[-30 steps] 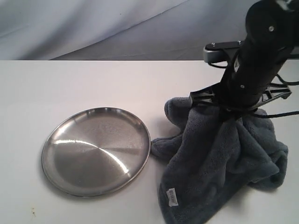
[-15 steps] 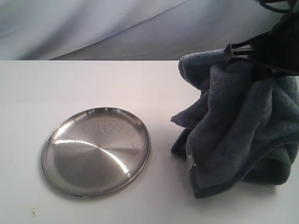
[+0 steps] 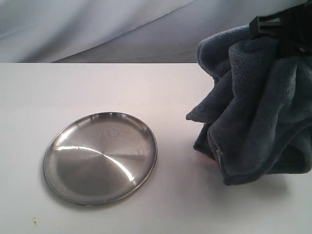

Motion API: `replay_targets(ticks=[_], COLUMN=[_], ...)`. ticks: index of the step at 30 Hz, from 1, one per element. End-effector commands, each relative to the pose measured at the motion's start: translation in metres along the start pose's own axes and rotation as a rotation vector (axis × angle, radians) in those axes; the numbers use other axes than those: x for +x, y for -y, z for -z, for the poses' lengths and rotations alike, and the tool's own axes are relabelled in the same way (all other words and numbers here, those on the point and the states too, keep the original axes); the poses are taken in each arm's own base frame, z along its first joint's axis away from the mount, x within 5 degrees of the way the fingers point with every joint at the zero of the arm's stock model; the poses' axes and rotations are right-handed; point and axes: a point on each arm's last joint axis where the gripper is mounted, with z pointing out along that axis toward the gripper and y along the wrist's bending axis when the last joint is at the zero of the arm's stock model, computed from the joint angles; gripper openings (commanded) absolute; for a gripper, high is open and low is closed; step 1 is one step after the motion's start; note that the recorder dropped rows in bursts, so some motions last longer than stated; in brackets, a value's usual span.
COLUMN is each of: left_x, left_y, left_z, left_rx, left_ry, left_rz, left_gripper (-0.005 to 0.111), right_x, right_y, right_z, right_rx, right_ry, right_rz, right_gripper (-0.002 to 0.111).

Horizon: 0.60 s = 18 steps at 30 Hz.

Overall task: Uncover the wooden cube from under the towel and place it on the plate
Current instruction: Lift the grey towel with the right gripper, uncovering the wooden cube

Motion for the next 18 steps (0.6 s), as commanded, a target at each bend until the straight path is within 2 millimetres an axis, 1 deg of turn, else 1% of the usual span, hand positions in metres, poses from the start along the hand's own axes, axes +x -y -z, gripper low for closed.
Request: replay_targets(ticks=[1, 6, 9, 11, 13, 18], left_x=[0.001, 0.001, 0.001, 0.001, 0.001, 0.001], left_y=[0.0, 0.0, 0.0, 0.0, 0.0, 0.0], left_z=[0.0, 0.0, 0.0, 0.0, 0.0, 0.0], left_rx=[0.005, 0.005, 0.005, 0.005, 0.005, 0.005], left_ry=[0.003, 0.003, 0.003, 0.003, 0.003, 0.003], left_rz=[0.004, 0.004, 0.004, 0.004, 0.004, 0.004], left_gripper=[0.0, 0.0, 0.0, 0.0, 0.0, 0.0], right_x=[-0.023, -0.044, -0.052, -0.056, -0.06, -0.071], right_y=[-0.003, -0.004, -0.007, -0.009, -0.012, -0.025], right_z=[0.023, 0.05, 0.053, 0.05, 0.043, 0.018], right_rx=[-0.053, -0.095, -0.105, -0.107, -0.109, -0.141], right_ry=[0.136, 0.248, 0.272, 0.271, 0.272, 0.306], right_rz=[-0.019, -0.046, -0.051, -0.051, -0.047, -0.029], right_gripper=[0.0, 0.0, 0.0, 0.0, 0.0, 0.0])
